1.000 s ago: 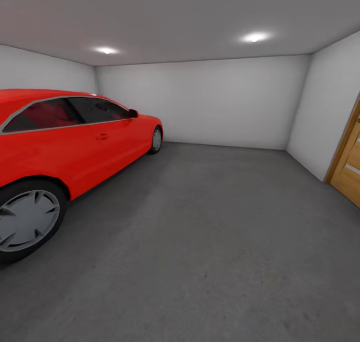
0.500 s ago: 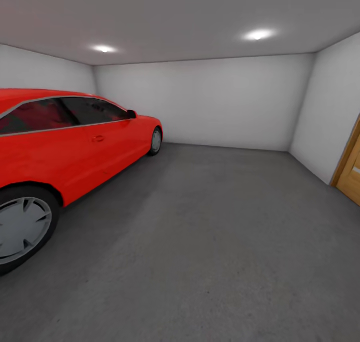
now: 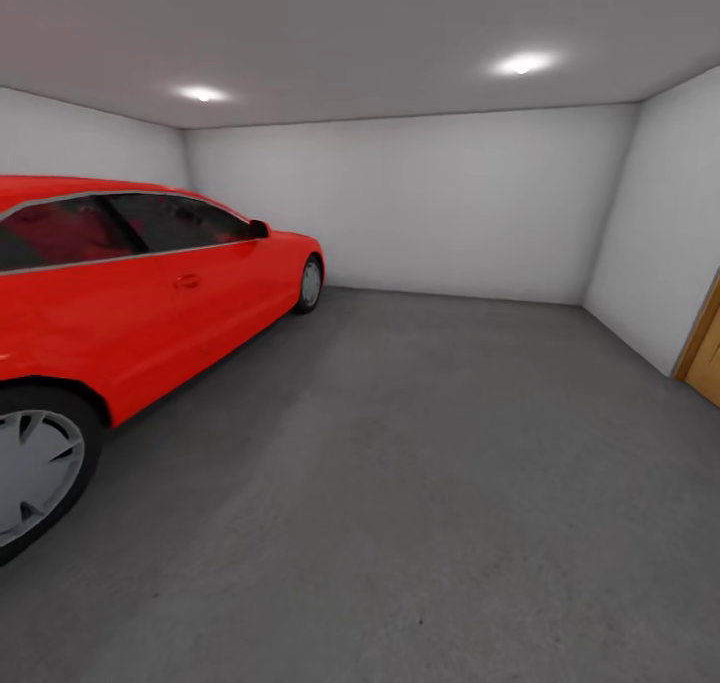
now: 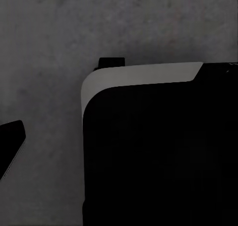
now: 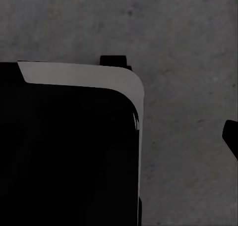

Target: Move the two storage containers from the living room to the garage. In the garage, place one container on the floor and stack the other container on top of it (either order is fine).

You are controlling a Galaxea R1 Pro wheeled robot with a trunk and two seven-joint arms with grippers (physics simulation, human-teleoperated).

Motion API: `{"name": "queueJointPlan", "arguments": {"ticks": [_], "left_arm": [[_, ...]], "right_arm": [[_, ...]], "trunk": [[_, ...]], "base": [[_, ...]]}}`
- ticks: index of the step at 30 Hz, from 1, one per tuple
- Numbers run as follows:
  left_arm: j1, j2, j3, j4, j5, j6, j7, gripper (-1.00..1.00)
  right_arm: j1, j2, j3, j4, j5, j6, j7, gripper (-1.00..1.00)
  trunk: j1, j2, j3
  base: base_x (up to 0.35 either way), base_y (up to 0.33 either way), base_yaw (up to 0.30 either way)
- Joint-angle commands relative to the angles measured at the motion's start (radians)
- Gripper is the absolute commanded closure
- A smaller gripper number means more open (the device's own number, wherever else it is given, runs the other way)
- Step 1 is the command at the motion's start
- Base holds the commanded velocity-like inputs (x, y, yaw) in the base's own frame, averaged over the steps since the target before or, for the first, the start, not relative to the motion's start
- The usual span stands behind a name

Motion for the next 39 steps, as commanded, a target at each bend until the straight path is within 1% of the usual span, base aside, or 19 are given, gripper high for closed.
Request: {"name": "queueJointPlan", "arguments": {"ticks": [1,6,14,39], "left_arm": [[0.001,0.000,0.001,-0.004,0.000,0.007,-0.002,-1.00],[0.001,0.000,0.001,-0.004,0.000,0.007,-0.002,-1.00],[0.001,0.000,0.001,-0.004,0.000,0.007,-0.002,-1.00],[0.001,0.000,0.000,-0.004,0.000,0.007,-0.002,-1.00]], "right_arm": [[0.000,0.000,0.000,-0.001,0.000,0.003,0.003,-1.00],[0.000,0.000,0.000,-0.001,0.000,0.003,0.003,-1.00],[0.000,0.000,0.000,-0.001,0.000,0.003,0.003,-1.00],[0.000,0.000,0.000,-0.001,0.000,0.003,0.003,-1.00]], "trunk": [[0.001,0.000,-0.001],[0.001,0.000,-0.001],[0.001,0.000,-0.001],[0.001,0.000,-0.001]], "base": [[0.317,0.000,-0.016],[0.317,0.000,-0.091],[0.317,0.000,-0.189],[0.317,0.000,-0.260]]}}
